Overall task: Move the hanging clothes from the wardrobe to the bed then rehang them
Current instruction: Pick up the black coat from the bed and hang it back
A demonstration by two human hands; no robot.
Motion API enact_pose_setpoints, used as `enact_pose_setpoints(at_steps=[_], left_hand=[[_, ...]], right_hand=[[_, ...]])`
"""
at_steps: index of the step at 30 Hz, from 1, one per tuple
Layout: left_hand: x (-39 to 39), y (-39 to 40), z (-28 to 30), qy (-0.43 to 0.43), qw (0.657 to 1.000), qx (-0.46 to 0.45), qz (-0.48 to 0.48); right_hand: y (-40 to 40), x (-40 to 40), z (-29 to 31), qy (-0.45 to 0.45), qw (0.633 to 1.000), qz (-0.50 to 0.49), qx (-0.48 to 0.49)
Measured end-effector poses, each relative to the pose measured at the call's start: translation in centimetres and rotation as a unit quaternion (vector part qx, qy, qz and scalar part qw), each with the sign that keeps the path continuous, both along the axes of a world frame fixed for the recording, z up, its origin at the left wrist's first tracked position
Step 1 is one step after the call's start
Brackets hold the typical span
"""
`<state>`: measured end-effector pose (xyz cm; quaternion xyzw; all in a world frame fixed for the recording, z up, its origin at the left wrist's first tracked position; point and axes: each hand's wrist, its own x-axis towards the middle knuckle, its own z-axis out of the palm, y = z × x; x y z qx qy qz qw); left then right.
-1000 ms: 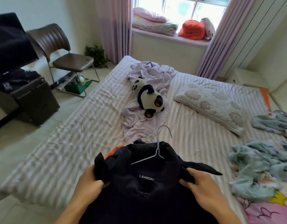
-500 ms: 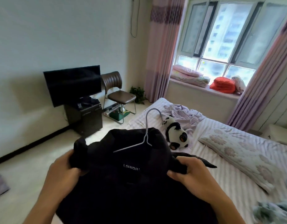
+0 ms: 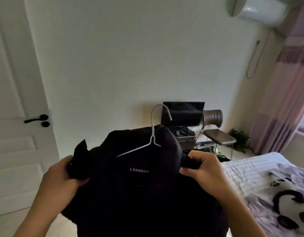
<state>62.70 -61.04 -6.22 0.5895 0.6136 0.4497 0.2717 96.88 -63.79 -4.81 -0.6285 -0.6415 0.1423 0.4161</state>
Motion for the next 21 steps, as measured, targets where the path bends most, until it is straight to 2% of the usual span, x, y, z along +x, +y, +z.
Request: enact_pose_setpoints(at_steps=[6,14,21], left_hand=[[-13.1,-5.3,0.3,0.003,0.988,0.062,0.141],[-30.4,-15.8,-0.8,-0.084,0.962,0.048,0.256],[-41.9,-25.5,-0.4,-0.003,0.925,0.059,0.376]], right_hand=[[2.9,-14.2,1.4,0.04,0.992,0.121,-0.018],[0.6,-38.2,2.2,0.038,0.967,0.248,-0.048],[-4.6,-56.2,1.9,0.065,0.938,0.336,-0.059]])
